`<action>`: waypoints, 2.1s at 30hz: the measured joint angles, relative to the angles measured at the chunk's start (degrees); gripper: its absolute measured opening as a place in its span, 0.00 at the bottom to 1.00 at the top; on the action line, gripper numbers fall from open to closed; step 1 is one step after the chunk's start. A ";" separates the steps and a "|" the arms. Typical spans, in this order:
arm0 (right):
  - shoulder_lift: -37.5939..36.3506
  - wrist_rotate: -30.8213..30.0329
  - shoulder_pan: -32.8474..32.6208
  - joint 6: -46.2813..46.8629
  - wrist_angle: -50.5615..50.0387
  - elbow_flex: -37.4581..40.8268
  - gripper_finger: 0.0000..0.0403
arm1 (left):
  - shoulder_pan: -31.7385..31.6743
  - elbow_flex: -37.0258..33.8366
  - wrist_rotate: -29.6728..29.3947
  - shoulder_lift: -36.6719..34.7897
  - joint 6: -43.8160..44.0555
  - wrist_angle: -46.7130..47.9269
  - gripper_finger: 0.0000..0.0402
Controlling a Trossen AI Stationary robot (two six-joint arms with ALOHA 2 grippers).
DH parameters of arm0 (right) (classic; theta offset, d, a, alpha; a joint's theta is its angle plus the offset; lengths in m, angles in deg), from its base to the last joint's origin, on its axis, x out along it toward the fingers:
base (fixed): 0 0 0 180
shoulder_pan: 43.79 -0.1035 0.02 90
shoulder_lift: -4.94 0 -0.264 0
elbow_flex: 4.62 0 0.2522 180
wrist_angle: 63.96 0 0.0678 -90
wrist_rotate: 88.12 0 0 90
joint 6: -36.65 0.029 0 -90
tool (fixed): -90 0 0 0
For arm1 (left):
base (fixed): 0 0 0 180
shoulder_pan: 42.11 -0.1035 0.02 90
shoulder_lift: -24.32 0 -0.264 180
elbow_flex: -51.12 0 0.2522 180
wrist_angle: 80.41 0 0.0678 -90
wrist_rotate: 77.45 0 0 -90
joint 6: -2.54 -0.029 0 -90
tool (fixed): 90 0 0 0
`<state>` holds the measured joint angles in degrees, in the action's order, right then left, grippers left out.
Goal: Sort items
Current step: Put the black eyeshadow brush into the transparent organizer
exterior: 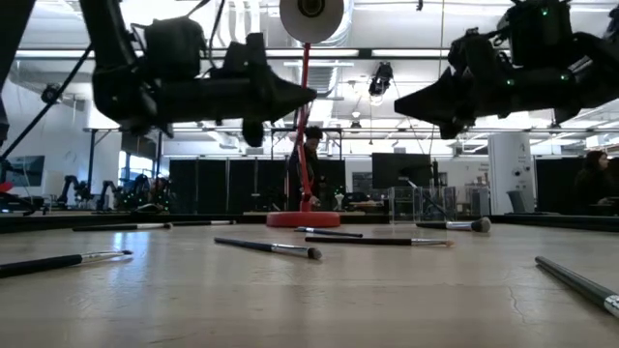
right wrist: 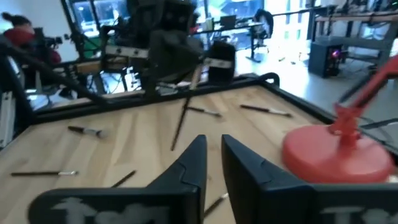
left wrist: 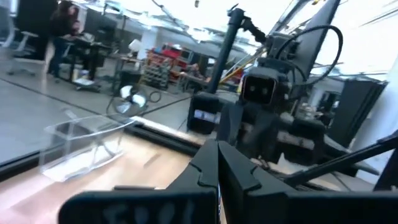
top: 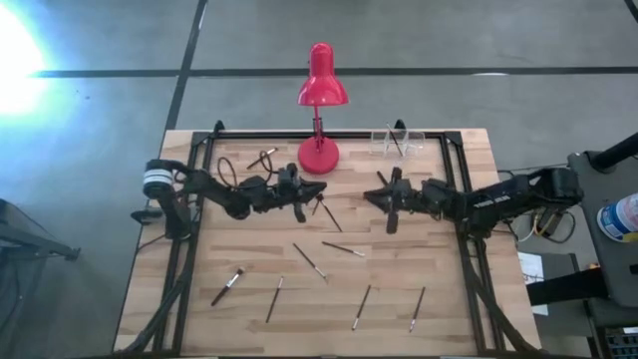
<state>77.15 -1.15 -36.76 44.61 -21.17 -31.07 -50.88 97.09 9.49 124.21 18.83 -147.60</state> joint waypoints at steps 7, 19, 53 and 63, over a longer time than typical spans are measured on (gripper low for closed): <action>9.32 -4.01 -6.65 0.45 6.22 -5.67 0.28 | 1.51 3.90 1.06 2.21 0.05 -0.01 0.00; 24.75 -4.64 -7.28 4.08 9.37 -16.58 0.44 | 3.28 4.30 1.09 2.32 -0.28 -0.43 0.00; 21.04 -4.66 -7.15 -0.69 2.45 -18.06 0.04 | 3.64 1.20 3.27 -7.25 -1.92 8.98 0.12; -0.13 -14.99 -1.03 -1.87 -27.89 -17.64 0.04 | 3.55 -11.15 -3.31 -20.46 -8.99 11.20 0.15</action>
<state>77.02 -16.14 -37.78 42.73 -49.06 -48.71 -47.33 85.94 6.17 103.74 9.85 -136.41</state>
